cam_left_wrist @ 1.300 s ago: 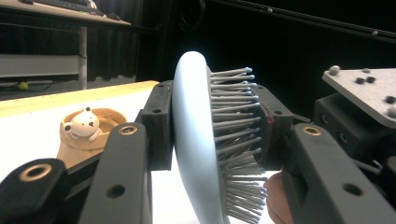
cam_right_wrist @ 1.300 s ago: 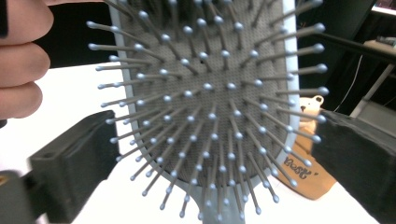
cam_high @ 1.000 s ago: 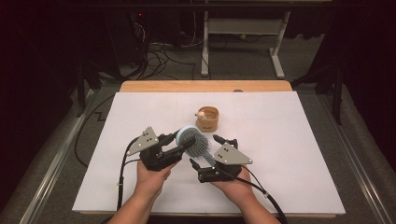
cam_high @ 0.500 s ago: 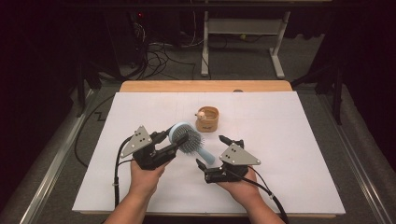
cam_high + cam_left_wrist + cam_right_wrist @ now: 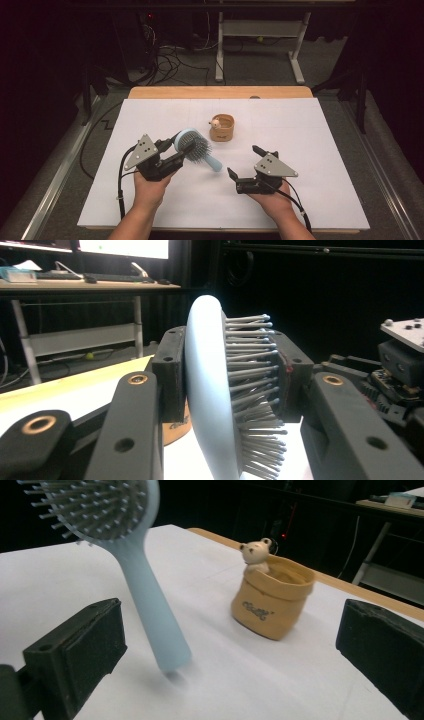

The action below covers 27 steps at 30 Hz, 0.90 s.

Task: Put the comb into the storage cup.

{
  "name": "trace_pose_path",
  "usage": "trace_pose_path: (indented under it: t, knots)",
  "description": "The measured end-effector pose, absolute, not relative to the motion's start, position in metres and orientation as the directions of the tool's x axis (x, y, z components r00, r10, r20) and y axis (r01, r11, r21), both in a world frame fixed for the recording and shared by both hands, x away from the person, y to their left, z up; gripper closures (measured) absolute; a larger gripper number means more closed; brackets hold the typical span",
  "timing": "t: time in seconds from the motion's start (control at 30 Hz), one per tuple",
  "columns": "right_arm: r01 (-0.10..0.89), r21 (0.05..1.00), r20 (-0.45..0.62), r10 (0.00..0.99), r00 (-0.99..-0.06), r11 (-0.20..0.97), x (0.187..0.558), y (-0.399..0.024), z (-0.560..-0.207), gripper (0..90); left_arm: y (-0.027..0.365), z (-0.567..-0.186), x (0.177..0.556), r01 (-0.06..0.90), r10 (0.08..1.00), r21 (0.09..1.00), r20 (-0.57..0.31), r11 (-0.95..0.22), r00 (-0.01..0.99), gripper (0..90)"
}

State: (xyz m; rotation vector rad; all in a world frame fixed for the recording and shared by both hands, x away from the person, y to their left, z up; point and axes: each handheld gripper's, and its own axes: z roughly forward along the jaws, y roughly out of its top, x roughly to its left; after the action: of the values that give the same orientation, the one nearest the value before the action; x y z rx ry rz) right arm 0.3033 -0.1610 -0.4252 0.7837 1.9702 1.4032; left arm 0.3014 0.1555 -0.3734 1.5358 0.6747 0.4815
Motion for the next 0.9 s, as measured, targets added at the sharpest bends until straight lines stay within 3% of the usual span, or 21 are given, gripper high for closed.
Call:
trace_pose_path:
  t: [0.9]
  knots:
    - [0.200, 0.951, -0.093, 0.837, -0.540, 0.234, 0.303, -0.230, -0.445, 0.3, 0.173, -0.368, 0.301, 0.102, 0.714, 0.995, -0.071, -0.001, 0.696, 58.0]
